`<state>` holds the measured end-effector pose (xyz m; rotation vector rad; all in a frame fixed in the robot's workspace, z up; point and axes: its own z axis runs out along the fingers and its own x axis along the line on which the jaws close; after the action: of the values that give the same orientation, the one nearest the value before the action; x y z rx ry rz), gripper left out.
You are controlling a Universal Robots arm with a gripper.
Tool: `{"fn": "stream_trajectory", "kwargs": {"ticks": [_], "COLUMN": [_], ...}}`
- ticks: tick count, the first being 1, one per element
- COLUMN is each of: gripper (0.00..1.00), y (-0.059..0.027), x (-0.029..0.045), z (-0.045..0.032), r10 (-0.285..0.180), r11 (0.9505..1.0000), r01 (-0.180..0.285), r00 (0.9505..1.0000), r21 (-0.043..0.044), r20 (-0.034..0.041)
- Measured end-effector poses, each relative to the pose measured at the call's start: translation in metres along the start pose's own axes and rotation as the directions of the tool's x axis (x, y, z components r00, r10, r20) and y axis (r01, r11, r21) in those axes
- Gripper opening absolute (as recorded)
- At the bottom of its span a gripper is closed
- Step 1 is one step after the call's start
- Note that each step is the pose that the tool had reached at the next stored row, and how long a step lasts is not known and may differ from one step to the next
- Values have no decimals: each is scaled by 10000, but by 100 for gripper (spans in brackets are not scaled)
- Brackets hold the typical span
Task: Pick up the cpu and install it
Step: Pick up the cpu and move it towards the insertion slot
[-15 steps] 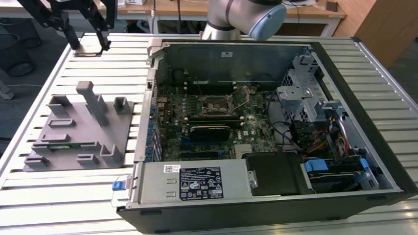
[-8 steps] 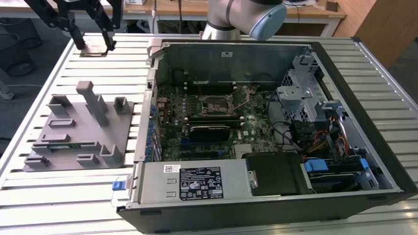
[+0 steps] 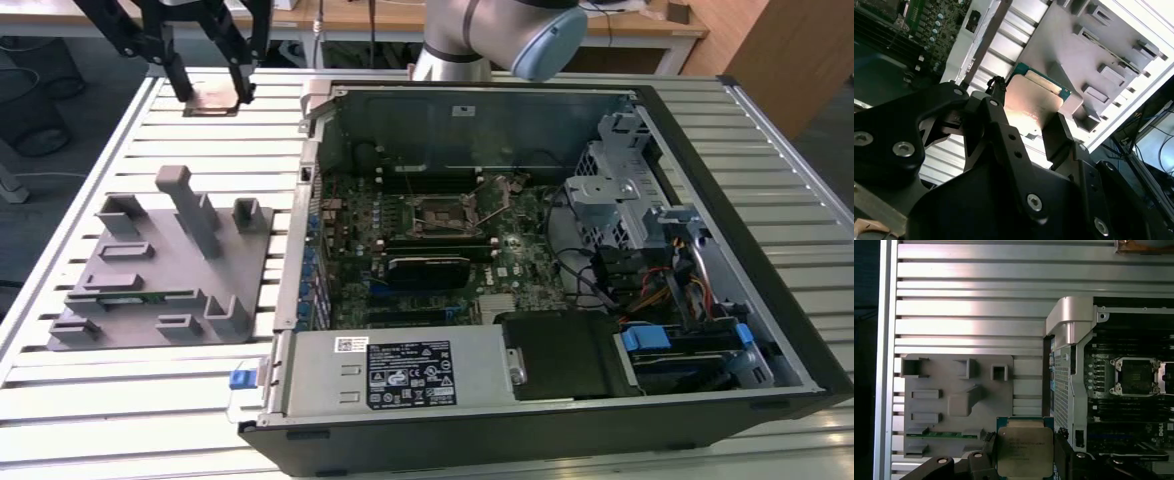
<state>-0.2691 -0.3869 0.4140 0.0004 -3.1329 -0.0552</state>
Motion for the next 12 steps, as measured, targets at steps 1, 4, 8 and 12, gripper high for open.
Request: {"fn": "stream_trajectory", "kwargs": {"ticks": [1,4,8,12], "gripper": [54,54,54,54], "y": [0,0,0,0], "x": [-31,-134,-264,-381], "z": [0,2,4,5], "r10": [0,0,0,0], "r11": [10000,10000,10000,10000], "r01": [0,0,0,0], "r00": [10000,10000,10000,10000], "r21": [1,0,1,0], "r20": [0,0,0,0]}}
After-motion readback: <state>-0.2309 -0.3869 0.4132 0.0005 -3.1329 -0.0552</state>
